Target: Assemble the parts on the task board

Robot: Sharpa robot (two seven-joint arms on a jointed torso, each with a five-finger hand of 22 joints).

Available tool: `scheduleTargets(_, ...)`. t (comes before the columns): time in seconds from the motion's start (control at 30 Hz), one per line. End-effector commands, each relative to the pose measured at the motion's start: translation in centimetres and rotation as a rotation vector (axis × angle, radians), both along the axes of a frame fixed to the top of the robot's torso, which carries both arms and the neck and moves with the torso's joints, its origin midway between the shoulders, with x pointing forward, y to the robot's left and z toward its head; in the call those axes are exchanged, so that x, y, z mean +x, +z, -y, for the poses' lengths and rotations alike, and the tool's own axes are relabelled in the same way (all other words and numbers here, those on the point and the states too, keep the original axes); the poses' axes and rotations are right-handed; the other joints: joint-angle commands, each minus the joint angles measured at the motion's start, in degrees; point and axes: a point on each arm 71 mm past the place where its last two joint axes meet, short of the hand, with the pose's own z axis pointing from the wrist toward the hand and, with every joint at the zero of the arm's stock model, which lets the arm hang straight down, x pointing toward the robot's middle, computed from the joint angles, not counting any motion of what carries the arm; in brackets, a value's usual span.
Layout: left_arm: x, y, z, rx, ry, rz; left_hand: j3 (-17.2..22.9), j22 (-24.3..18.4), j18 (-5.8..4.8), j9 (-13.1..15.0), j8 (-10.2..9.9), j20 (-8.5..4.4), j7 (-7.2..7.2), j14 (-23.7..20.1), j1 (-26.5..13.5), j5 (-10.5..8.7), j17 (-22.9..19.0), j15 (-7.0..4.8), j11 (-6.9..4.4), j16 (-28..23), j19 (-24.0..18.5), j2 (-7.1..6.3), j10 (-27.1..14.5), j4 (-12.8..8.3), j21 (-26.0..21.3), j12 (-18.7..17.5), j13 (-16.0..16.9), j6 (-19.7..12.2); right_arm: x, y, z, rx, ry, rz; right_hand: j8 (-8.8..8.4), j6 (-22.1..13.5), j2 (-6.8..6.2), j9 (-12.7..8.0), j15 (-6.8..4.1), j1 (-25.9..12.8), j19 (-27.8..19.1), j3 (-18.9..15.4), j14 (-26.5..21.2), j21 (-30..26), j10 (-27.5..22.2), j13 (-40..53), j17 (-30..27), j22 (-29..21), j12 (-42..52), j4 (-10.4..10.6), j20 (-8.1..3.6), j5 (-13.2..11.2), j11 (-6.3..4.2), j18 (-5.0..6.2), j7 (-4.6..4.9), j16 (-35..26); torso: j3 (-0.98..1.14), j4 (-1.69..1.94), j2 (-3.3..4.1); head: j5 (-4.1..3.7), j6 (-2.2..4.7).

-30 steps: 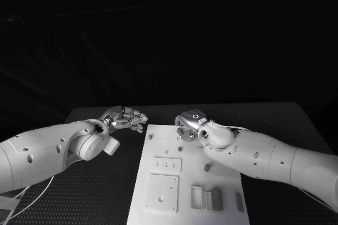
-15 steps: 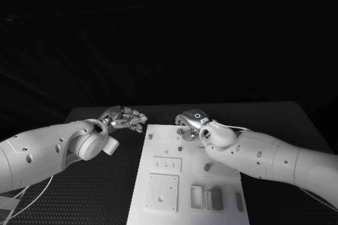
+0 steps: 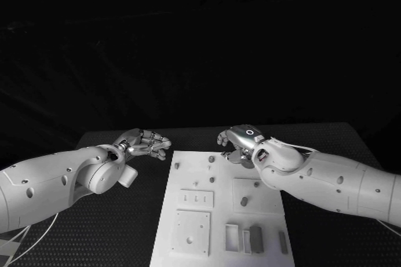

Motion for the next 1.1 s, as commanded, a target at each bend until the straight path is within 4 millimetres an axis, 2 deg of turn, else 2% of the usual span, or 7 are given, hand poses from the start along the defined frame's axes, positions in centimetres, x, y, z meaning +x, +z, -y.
scheduleTargets(0.03, 0.1, 0.1, 0.2, -0.014, -0.012, 0.011, 0.3, 0.1, 0.77, 0.1, -0.2, -0.21, 1.32, 0.5, -0.1, -0.02, 0.1, 0.03, 0.03, -0.4, 0.0, 0.01, 0.1, 0.0, -0.3, -0.4, 0.1, -0.2, -0.3, 0.5, 1.0, 0.066, 0.055, -0.086, -0.17, -0.6, -0.25, -0.2, 0.0, 0.7, 0.5, 0.0, 0.3, 0.2, -0.3, -0.1, -0.1, 0.2, -0.2, 0.1, -0.16, -0.1, 0.02, 4.84, 0.11, 0.3, 0.22, -0.45, -0.17, -0.19, 0.57)
scheduleTargets(0.23, 0.3, 0.0, 0.1, -0.011, -0.008, 0.009, 0.3, 0.1, 0.77, 0.1, -0.2, -0.2, 1.16, 0.5, 0.0, -0.02, 0.2, 0.04, -0.06, -0.4, 0.0, 0.08, 0.1, 0.0, -0.4, -0.5, 0.1, -0.2, -0.1, 1.5, 4.7, 0.076, 0.011, -0.058, -1.37, -3.3, -2.68, -0.7, 0.17, -2.4, 0.2, -2.5, -0.2, 0.1, 0.1, 0.1, -0.2, 0.3, 0.2, 0.9, 0.17, 0.1, 0.14, 4.78, 0.31, 0.4, 0.41, -0.91, -0.7, 0.28, 0.68)
scheduleTargets(0.3, 0.4, 0.0, 0.2, -0.011, -0.006, 0.011, 0.3, 0.1, 0.76, 0.1, -0.2, -0.2, 1.16, 0.5, 0.0, -0.03, 0.2, 0.04, -0.05, -0.5, 0.0, 0.07, 0.1, 0.0, -0.4, -0.5, 0.1, -0.2, -0.2, 1.6, 5.3, 0.079, 0.004, -0.057, -2.44, -5.4, -3.35, -1.1, -0.37, -4.1, -0.1, -4.8, -0.4, 0.1, 3.8, 1.3, -0.3, 0.4, 2.4, 0.9, 0.17, 0.1, -0.52, 4.81, 1.56, 0.4, 0.48, -1.1, -0.9, 0.39, 0.61)
scheduleTargets(0.43, 0.5, -0.1, 0.2, -0.011, -0.005, 0.01, 0.3, 0.1, 0.76, 0.1, -0.2, -0.2, 1.17, 0.5, 0.0, -0.03, 0.2, 0.04, -0.05, -0.5, 0.0, 0.09, 0.1, 0.0, -0.4, -0.5, 0.1, -0.2, 0.0, 0.9, 6.2, 0.014, -0.03, -0.13, -2.3, -5.7, -3.31, -0.9, -3.19, -4.4, -1.8, -9.8, -1.5, -0.9, 14.5, 10.8, 1.0, 0.3, 15.0, -2.2, 0.74, -0.4, -2.99, 4.66, 0.31, 2.1, 0.76, -1.35, -1.18, 0.07, 0.64)
scheduleTargets(0.6, 0.5, -0.2, 0.3, -0.011, -0.01, 0.004, 0.2, 0.1, 0.76, 0.1, -0.2, -0.2, 1.21, 0.6, 0.0, -0.03, 0.2, 0.04, -0.04, -0.5, 0.0, 0.12, 0.1, 0.0, -0.4, -0.5, 0.1, -0.2, 0.8, -0.1, 7.1, -0.062, -0.083, -0.223, -0.97, -3.8, -2.09, 0.1, -2.62, -2.8, 0.9, -11.0, -2.3, 1.4, 3.1, 37.7, 8.8, 1.4, 44.3, -2.4, 0.13, -0.6, -4.11, 4.83, -0.77, 13.2, 1.08, -1.52, -1.34, -0.36, 0.44)
scheduleTargets(0.7, 0.5, -0.3, 0.6, -0.013, -0.017, 0.002, 0.2, 0.1, 0.76, 0.1, -0.3, -0.2, 1.32, 0.6, 0.1, -0.02, 0.3, 0.04, 0.03, -0.5, 0.0, 0.15, 0.1, 0.0, -0.4, -0.5, 0.1, -0.2, 1.6, -0.4, 7.7, -0.056, -0.114, -0.233, -1.28, -4.6, -1.5, 0.2, -3.0, -3.1, 1.9, -10.2, -2.6, 3.3, -4.2, 47.9, 10.7, 1.4, 55.6, -1.6, -0.99, 0.0, -3.1, 4.84, -0.14, 16.2, 1.11, -1.54, -1.42, -0.78, 0.28)
scheduleTargets(1.1, 0.5, -0.5, 0.5, -0.013, -0.017, -0.001, 0.1, 0.1, 0.76, 0.1, -0.4, -0.2, 1.65, 0.6, 0.1, -0.02, 0.4, 0.05, 0.31, -0.6, 0.0, 0.23, 0.0, 0.0, -0.5, -0.6, 0.1, -0.3, 2.3, -2.0, 7.9, -0.088, -0.143, -0.252, -0.23, -3.1, 0.44, 1.2, -3.25, -2.8, 4.0, -8.9, -0.2, 6.7, -4.5, 51.6, 12.5, 1.3, 62.4, -1.4, -2.97, -0.1, -3.54, 4.84, -0.36, 19.2, 0.93, -1.36, -1.33, -2.27, 0.41)
